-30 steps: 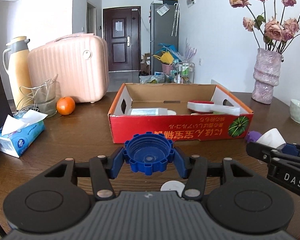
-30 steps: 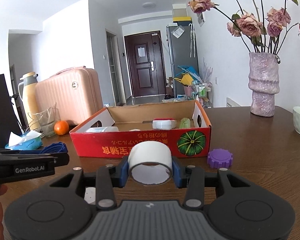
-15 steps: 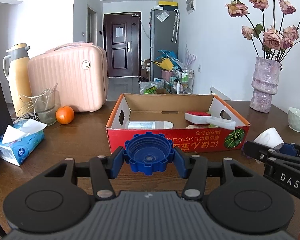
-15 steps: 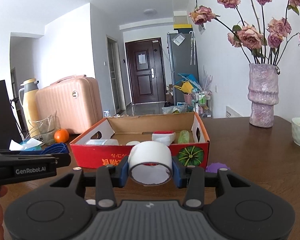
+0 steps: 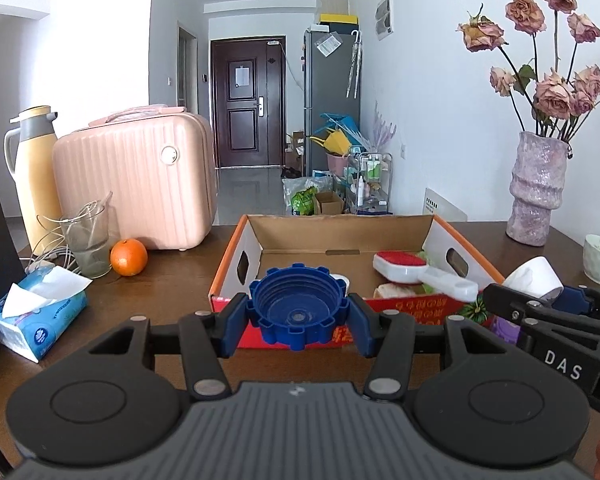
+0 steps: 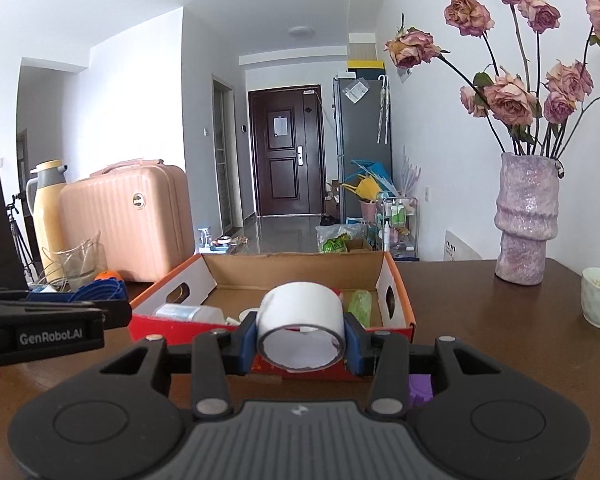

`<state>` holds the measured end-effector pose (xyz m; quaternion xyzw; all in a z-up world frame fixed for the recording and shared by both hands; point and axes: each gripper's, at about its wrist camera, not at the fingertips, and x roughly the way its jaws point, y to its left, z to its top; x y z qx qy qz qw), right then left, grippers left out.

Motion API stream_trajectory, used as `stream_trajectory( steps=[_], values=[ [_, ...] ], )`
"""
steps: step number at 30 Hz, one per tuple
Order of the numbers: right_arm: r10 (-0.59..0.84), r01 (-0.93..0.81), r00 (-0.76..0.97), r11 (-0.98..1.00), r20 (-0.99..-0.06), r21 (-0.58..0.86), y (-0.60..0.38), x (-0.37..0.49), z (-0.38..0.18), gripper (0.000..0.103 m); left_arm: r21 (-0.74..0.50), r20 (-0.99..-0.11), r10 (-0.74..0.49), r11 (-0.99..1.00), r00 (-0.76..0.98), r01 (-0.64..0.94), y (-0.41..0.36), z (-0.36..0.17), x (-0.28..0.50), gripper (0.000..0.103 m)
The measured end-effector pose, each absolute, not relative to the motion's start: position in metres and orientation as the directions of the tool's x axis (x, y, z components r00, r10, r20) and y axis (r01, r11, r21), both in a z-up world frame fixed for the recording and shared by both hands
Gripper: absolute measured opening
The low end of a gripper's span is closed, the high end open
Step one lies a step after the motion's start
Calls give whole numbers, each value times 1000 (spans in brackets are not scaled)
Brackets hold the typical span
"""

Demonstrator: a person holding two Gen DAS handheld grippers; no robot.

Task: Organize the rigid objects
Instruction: 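Carry the blue cap and white tape roll with both tools over the box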

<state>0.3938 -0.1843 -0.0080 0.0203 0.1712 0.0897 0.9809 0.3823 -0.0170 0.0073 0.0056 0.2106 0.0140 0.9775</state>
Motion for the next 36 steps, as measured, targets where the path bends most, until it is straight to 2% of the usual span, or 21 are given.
stream_trajectory(
  steps=[10,36],
  values=[
    [160,-148,926,987,-341,60,-185,425,-4,42,3,-392,25,1000,919,-26,-22,14,412,54],
    [136,-118,913,990,-385,71,-195,514,-9,42,-17,-424,35,999,905,-46,-24,3,496,54]
  ],
)
